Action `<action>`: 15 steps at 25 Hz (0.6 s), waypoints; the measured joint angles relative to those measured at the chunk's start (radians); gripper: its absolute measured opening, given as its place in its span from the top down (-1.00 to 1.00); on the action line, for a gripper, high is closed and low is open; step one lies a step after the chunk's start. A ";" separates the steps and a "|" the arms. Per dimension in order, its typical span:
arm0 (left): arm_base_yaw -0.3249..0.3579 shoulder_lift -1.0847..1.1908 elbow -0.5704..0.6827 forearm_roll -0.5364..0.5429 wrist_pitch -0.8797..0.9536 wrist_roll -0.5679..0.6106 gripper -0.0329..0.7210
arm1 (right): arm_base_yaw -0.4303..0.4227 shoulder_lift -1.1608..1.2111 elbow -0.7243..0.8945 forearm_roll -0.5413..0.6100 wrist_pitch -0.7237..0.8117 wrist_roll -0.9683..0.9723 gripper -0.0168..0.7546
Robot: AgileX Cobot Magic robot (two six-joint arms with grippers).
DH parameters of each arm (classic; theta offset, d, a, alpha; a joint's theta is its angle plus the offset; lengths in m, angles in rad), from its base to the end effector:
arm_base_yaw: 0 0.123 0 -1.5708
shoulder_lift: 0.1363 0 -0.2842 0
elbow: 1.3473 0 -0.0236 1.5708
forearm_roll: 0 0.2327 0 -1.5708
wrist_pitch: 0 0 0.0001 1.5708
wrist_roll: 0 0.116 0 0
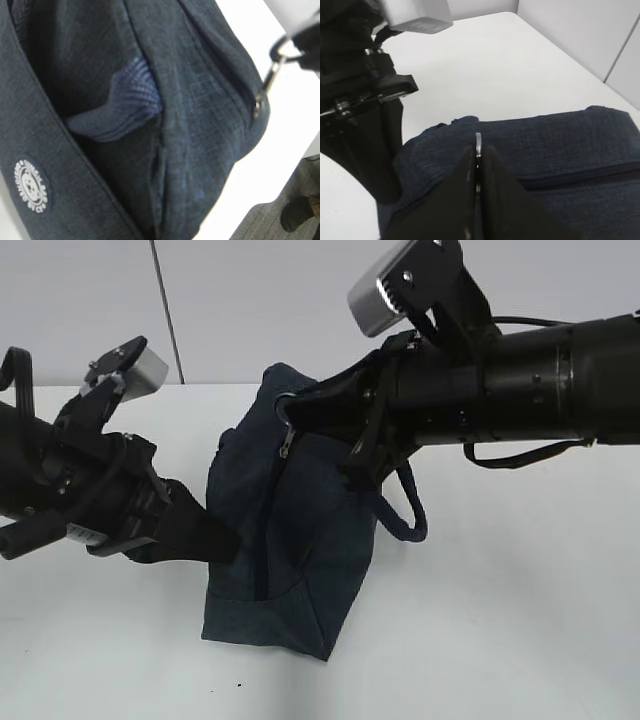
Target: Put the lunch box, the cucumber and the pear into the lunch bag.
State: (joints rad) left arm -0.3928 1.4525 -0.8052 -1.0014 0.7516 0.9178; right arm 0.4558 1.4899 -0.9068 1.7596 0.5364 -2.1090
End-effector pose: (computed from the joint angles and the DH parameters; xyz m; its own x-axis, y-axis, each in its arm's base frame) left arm 0.2182 -0.1627 0.2223 -0.7497 0.3694 -0.5491 0.6393 0.6187 -0.4566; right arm 0.2658 0.1952 0.2792 -0.0692 -0.3364 -0.9392 -0.8639 0.4910 -0.1122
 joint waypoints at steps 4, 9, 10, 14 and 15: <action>0.000 0.000 0.000 0.002 0.023 -0.001 0.94 | 0.000 0.000 -0.029 0.001 -0.047 -0.004 0.94; 0.000 0.000 -0.001 0.009 0.048 -0.004 0.94 | 0.000 0.005 -0.058 0.005 -0.078 -0.008 0.94; 0.000 0.000 -0.001 0.011 0.050 -0.004 0.94 | 0.000 0.012 -0.063 0.006 -0.079 -0.008 0.94; 0.000 0.000 -0.001 0.018 0.053 -0.005 0.94 | 0.000 0.059 -0.088 0.014 -0.082 0.001 0.94; 0.000 0.000 -0.001 0.018 0.053 -0.005 0.94 | -0.002 0.073 -0.096 0.016 -0.082 0.008 0.94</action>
State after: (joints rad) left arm -0.3928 1.4525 -0.8061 -0.9829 0.8048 0.9128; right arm 0.4536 1.5625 -1.0028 1.7757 0.4548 -2.1006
